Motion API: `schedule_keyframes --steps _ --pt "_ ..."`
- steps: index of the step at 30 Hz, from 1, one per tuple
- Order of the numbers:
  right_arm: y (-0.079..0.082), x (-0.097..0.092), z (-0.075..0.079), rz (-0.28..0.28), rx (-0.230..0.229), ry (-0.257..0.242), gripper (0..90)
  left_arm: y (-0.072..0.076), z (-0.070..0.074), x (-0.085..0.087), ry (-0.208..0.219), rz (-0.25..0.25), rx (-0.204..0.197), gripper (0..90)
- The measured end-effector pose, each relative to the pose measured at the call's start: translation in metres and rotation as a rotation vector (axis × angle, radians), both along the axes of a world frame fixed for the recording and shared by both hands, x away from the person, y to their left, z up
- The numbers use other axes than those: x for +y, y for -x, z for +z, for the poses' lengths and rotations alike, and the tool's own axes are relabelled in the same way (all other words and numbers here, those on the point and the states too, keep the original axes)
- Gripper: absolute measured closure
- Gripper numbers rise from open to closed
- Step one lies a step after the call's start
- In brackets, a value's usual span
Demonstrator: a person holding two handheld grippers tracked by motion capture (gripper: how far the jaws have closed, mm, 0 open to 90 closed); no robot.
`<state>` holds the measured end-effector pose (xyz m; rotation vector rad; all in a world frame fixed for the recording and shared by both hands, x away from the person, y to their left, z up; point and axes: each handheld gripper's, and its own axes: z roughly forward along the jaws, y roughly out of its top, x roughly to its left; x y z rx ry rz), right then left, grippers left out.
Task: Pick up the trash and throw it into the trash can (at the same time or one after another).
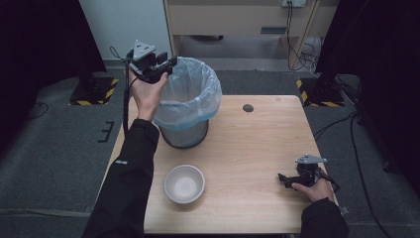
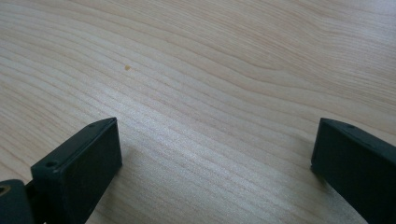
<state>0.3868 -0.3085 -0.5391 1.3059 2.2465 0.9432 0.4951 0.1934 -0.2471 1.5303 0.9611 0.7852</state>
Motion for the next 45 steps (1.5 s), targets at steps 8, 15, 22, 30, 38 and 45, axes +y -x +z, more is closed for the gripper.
schedule_keyframes --steps 8,15,22,30,38,45 --pt "0.000 0.000 0.000 -0.001 0.002 -0.001 1.9 0.059 -0.002 0.022 0.040 -0.094 -0.012 45.3" --pt "0.001 0.000 0.000 -0.003 -0.002 0.002 2.0 0.112 -0.022 0.037 0.033 -0.135 -0.023 39.6" --pt "0.001 0.001 0.000 -0.008 -0.003 0.002 2.0 0.149 -0.084 0.039 -0.018 -0.163 0.099 35.1" --pt "0.002 0.001 0.000 -0.007 -0.003 0.002 2.1 0.157 -0.165 0.033 -0.122 -0.168 0.299 33.1" --pt "0.002 0.001 0.000 -0.006 -0.001 0.001 2.0 0.150 -0.215 0.026 -0.215 -0.175 0.441 34.5" --pt "0.002 0.001 0.000 -0.002 -0.001 0.000 1.9 0.146 -0.239 0.033 -0.237 -0.168 0.528 38.9"
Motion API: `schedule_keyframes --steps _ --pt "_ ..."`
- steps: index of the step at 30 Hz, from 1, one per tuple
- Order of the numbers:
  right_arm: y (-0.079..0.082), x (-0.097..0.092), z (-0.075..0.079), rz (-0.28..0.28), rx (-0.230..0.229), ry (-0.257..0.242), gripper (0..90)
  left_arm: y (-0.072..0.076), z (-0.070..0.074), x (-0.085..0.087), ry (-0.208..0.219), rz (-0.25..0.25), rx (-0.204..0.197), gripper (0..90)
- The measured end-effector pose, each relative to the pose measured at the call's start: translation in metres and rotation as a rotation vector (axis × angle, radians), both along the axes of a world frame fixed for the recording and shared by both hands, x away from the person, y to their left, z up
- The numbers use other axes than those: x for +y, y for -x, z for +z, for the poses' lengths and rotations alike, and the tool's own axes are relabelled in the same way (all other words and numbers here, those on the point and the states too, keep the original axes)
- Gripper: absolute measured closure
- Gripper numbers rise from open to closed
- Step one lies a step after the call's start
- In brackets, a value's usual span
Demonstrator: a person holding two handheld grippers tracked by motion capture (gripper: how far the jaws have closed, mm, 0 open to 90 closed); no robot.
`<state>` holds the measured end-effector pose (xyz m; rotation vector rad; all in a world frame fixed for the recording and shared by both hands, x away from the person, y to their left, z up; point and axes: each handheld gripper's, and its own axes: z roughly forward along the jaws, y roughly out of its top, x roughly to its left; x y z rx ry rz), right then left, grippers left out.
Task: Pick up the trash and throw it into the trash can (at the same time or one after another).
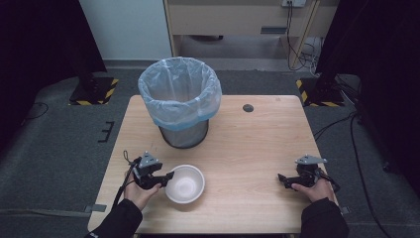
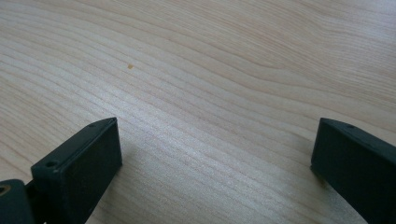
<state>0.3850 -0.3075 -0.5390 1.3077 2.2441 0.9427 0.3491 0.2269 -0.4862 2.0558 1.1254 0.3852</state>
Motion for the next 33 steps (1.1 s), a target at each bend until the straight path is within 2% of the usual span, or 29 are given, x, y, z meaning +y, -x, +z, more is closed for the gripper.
schedule_keyframes --steps 2,5,10,14,17,22,25,29,33 --pt "0.000 0.000 0.000 0.000 0.000 0.000 1.9 -0.001 -0.004 -0.001 0.011 -0.007 0.026 40.1" --pt "0.000 0.000 0.000 0.000 0.000 0.000 1.9 -0.002 -0.013 -0.006 0.060 -0.017 0.101 45.5" --pt "0.000 0.000 0.000 0.003 0.003 0.001 1.8 -0.004 -0.020 -0.017 0.010 -0.032 0.153 55.5" --pt "0.000 0.000 0.000 0.003 0.003 0.000 1.8 -0.005 -0.021 -0.019 -0.032 -0.027 0.170 69.5" --pt "0.000 0.000 0.000 0.004 0.003 0.000 1.8 -0.005 -0.019 -0.018 0.004 -0.007 0.190 74.0" --pt "0.000 0.000 0.000 0.005 0.002 0.001 1.8 -0.005 -0.013 -0.018 0.038 -0.001 0.194 78.0" --pt "0.000 0.000 0.000 0.006 0.003 0.001 1.7 -0.003 -0.009 -0.018 0.077 0.000 0.196 79.8" --pt "0.000 0.000 0.000 0.007 0.000 0.001 1.7 0.002 0.002 -0.017 0.109 -0.013 0.157 82.0" --pt "0.000 0.000 0.000 0.007 0.002 0.001 1.7 0.007 0.014 -0.014 0.121 -0.020 0.109 82.5"
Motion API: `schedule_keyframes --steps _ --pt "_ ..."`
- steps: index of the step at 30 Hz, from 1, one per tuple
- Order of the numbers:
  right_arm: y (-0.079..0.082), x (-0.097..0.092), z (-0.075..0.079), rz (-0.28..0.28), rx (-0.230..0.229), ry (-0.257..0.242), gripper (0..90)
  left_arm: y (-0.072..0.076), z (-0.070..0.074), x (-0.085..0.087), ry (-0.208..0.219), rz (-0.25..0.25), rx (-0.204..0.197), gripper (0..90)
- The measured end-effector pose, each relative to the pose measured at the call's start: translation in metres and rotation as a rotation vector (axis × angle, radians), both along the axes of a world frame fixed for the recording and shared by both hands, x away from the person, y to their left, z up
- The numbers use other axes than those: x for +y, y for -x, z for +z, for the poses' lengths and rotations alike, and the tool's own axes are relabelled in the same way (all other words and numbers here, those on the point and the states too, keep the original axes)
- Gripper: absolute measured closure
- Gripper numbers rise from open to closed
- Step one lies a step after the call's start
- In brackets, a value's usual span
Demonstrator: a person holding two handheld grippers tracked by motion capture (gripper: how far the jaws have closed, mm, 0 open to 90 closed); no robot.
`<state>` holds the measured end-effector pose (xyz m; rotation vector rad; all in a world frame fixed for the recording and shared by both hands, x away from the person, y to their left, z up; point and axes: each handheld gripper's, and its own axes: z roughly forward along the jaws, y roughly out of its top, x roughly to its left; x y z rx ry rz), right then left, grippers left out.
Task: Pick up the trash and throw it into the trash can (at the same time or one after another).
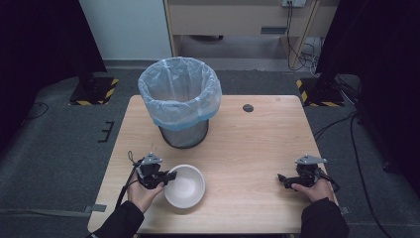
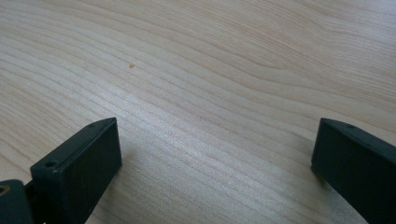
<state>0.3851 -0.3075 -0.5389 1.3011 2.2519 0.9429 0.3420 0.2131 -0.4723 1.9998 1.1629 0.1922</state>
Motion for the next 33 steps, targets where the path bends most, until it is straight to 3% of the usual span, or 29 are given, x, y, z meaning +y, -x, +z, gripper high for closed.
schedule_keyframes --steps 7,12,16,25,33 --pt "0.000 0.000 0.000 0.000 0.000 0.000 1.7 0.011 0.021 0.007 0.032 0.014 -0.105 82.5" --pt "0.000 0.000 0.000 0.000 0.000 0.000 1.7 0.015 0.033 0.012 0.066 0.026 -0.146 82.5" --pt "0.000 0.000 0.000 0.000 -0.001 -0.001 1.6 0.018 0.044 0.015 0.092 0.037 -0.201 82.5" --pt "0.000 0.000 0.000 0.001 -0.001 -0.001 1.5 0.026 0.080 0.026 0.145 0.053 -0.311 82.5" --pt "0.000 0.000 0.000 0.001 -0.001 -0.001 1.5 0.030 0.115 0.048 0.205 0.108 -0.422 82.4"
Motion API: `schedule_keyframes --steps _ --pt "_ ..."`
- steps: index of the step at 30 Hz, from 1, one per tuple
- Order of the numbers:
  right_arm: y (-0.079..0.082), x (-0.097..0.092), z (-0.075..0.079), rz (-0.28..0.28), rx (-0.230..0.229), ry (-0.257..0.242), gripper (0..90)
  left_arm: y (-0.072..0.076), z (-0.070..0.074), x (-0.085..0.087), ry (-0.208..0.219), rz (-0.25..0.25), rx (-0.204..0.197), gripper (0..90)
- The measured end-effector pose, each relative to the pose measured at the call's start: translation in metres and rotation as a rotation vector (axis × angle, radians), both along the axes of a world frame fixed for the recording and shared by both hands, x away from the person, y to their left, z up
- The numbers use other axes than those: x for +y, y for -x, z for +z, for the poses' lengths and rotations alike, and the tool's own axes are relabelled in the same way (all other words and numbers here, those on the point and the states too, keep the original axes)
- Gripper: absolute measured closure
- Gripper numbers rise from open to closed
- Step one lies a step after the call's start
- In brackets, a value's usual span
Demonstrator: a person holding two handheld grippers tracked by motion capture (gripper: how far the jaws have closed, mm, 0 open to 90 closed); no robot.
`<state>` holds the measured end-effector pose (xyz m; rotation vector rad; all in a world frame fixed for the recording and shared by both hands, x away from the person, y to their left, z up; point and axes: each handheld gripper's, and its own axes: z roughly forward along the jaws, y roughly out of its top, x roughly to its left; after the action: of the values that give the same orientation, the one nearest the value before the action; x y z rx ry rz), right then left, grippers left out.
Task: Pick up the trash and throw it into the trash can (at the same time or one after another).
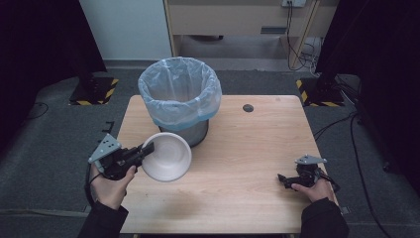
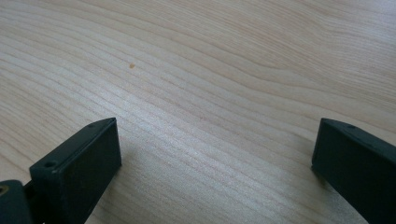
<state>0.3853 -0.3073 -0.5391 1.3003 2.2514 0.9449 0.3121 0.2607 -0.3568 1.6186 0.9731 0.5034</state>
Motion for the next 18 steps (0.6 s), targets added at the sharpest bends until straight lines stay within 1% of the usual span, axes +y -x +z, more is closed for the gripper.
schedule_keyframes --steps 4,6,8,14,18 --pt "0.000 0.000 0.000 0.000 0.000 0.000 1.5 0.001 0.014 0.009 0.019 0.020 -0.035 82.4" --pt "0.000 0.000 0.000 0.000 0.000 0.000 1.5 0.000 0.019 0.012 0.029 0.028 -0.045 82.4" --pt "0.000 0.000 0.000 0.000 0.000 0.000 1.5 -0.001 0.025 0.014 0.029 0.035 -0.057 82.4" --pt "0.000 0.000 0.000 0.000 0.000 0.000 1.5 -0.006 0.043 0.016 0.046 0.055 -0.099 82.4" --pt "0.000 0.000 0.000 0.000 0.000 0.000 1.5 -0.011 0.054 0.016 0.046 0.063 -0.115 82.4"
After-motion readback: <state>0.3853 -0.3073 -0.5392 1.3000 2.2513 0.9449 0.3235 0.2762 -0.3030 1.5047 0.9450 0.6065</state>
